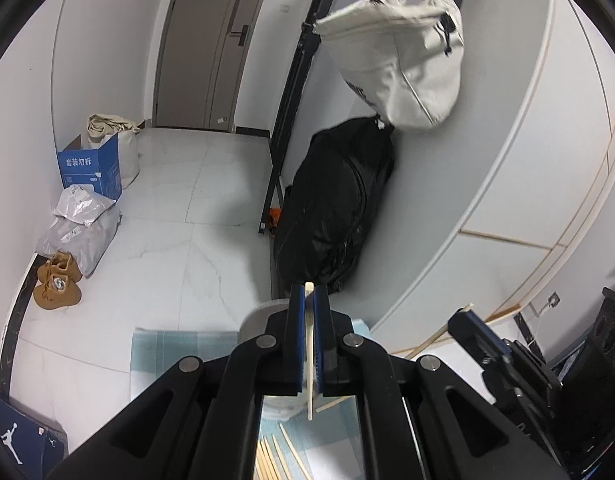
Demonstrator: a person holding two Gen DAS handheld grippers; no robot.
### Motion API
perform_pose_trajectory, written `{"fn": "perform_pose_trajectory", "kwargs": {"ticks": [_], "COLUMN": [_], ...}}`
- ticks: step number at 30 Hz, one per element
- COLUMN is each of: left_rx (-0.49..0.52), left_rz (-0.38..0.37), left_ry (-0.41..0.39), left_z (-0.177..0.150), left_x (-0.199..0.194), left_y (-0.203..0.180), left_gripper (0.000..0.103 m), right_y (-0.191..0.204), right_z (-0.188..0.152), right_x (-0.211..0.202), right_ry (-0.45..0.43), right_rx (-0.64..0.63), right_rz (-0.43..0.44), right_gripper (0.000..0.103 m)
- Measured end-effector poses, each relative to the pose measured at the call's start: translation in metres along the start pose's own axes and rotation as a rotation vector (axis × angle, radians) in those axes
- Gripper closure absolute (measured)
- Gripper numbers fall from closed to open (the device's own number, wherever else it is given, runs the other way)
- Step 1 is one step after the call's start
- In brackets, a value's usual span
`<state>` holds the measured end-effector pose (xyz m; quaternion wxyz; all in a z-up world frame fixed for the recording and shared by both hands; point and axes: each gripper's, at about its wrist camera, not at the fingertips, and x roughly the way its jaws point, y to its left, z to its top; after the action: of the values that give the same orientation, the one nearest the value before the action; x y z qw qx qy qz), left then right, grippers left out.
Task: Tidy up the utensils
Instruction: 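Raise both held chopsticks and carry them over the white utensil holder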
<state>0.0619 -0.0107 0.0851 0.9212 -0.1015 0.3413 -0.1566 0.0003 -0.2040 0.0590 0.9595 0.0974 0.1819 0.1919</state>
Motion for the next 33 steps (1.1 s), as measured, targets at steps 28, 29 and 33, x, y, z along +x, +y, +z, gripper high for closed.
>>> {"fn": "perform_pose_trajectory", "kwargs": {"ticks": [28,29,33], "left_rx": [-0.273,-0.269,-0.253], "left_rz": [0.008,-0.002,-0.035], "left_ry": [-0.032,-0.024,0.016], "left_z": [0.013,0.012,0.011], "left_x": [0.069,0.07,0.072], "left_y": [0.082,0.082,0.082], "left_gripper": [0.103,0.103,0.102], "right_y": [0.025,0.027,0.026], "right_z": [0.019,0.015,0.006], "right_x": [0.119,0.122,0.133], "right_ry": [0.122,0.134,0.176], "right_rx": [-0.25,-0.256,-0.238], "right_rz": [0.024,0.026,0.062], "right_gripper": [0.099,0.099,0.099]}}
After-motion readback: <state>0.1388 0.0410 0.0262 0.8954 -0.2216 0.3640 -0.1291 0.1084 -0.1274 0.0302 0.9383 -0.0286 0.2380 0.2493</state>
